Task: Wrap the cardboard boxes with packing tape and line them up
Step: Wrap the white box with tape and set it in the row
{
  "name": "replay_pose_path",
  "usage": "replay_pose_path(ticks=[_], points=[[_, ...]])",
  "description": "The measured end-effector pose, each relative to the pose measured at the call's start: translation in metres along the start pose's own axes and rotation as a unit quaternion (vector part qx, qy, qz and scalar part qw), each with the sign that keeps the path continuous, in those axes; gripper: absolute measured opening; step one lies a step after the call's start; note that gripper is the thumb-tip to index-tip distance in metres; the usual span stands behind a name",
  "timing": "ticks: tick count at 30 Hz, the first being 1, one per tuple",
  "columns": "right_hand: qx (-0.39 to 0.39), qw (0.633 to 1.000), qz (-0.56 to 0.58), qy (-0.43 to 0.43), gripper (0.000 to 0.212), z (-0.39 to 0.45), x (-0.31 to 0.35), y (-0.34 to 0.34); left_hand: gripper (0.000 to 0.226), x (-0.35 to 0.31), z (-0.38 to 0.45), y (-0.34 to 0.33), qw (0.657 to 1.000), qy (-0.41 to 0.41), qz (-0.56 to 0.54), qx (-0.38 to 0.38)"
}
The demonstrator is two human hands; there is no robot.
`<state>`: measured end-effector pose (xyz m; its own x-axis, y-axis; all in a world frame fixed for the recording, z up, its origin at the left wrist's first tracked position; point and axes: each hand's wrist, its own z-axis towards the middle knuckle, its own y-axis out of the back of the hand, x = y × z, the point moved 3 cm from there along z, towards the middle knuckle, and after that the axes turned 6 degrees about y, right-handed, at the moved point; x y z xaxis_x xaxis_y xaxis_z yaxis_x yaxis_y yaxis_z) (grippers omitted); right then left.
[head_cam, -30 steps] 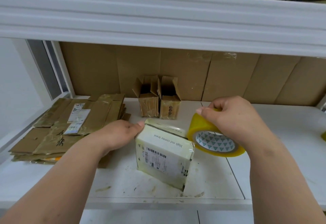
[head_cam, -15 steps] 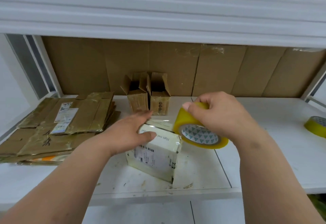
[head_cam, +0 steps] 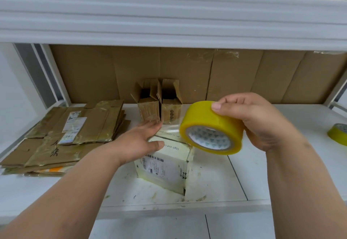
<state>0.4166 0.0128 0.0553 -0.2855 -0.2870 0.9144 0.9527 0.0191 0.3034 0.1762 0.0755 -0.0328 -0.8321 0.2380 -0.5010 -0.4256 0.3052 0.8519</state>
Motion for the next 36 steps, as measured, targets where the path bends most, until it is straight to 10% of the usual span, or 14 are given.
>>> replay_pose_path(ticks=[20,36], points=[[0.021,0.990,-0.010,-0.138,0.047,-0.037,-0.082,0.020,0.084,-0.002,-0.001,0.003,0.997,0.035,0.036,0.057],[0.049,0.976,-0.099,-0.188,0.027,-0.034,-0.098,-0.010,0.057,-0.045,-0.006,-0.033,0.975,0.039,0.205,-0.080]])
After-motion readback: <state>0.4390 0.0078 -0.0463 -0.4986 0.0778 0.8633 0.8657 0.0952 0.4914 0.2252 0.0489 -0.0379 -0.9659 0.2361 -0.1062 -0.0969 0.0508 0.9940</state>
